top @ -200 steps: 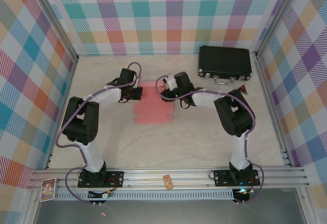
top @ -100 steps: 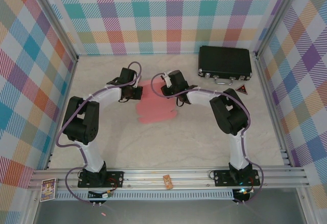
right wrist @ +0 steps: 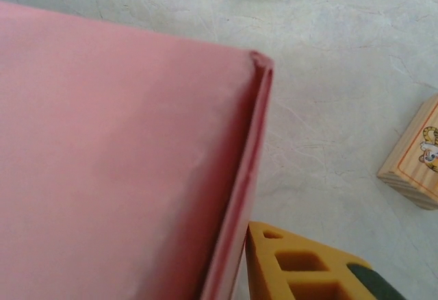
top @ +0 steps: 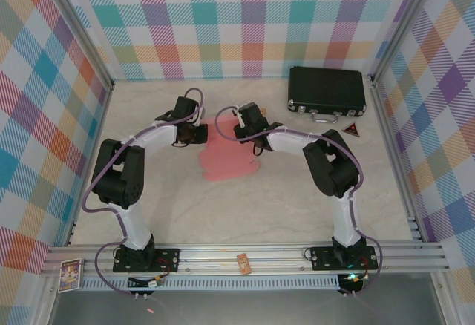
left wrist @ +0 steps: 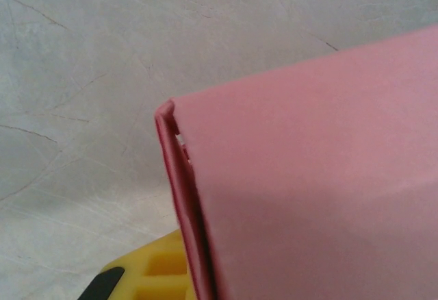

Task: Fold the paper box

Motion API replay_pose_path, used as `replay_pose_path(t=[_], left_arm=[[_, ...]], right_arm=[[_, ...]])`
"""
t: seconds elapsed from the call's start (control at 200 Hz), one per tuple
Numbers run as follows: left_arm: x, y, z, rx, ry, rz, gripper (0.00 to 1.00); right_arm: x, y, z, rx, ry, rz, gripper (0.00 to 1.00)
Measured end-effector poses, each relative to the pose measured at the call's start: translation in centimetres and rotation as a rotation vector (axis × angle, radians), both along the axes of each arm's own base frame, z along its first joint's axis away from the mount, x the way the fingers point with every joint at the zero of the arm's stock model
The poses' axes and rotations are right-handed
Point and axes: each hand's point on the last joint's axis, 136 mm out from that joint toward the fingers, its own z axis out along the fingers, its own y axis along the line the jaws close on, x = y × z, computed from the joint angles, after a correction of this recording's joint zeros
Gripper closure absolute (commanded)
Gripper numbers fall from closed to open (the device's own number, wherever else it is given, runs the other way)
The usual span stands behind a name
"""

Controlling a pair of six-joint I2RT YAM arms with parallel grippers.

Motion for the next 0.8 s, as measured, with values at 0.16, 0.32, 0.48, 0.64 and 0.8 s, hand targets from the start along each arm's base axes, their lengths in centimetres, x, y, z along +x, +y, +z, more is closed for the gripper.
replay_pose_path(t=[0.16, 0.32, 0.48, 0.64, 0.8], left_arm=[[-0.1, -0.3, 0.1, -0.037, 0.019, 0.030, 0.89], [-0.2, -0.5, 0.1, -0.058, 0.030, 0.045, 0.88], [-0.2, -0.6, 0.1, -0.066, 0.034, 0.045, 0.88], [-0.2, -0.7, 0.2, -0.064, 0.038, 0.043, 0.88], [-0.1, -1.1, 0.2, -0.068, 0.039, 0.032, 0.88]], right_arm=[[-0.1, 0.0, 0.1, 0.016, 0.011, -0.050, 0.73], [0.8, -0.1, 0.4, 0.029, 0.003, -0.126, 0.74], [1.3, -0.3, 0.2, 0.014, 0.003, -0.194, 0.73], [1.8, -0.3, 0.1, -0.005, 0.012, -0.231, 0.78], [1.9, -0.7, -0.7, -0.026, 0.036, -0.271, 0.81]])
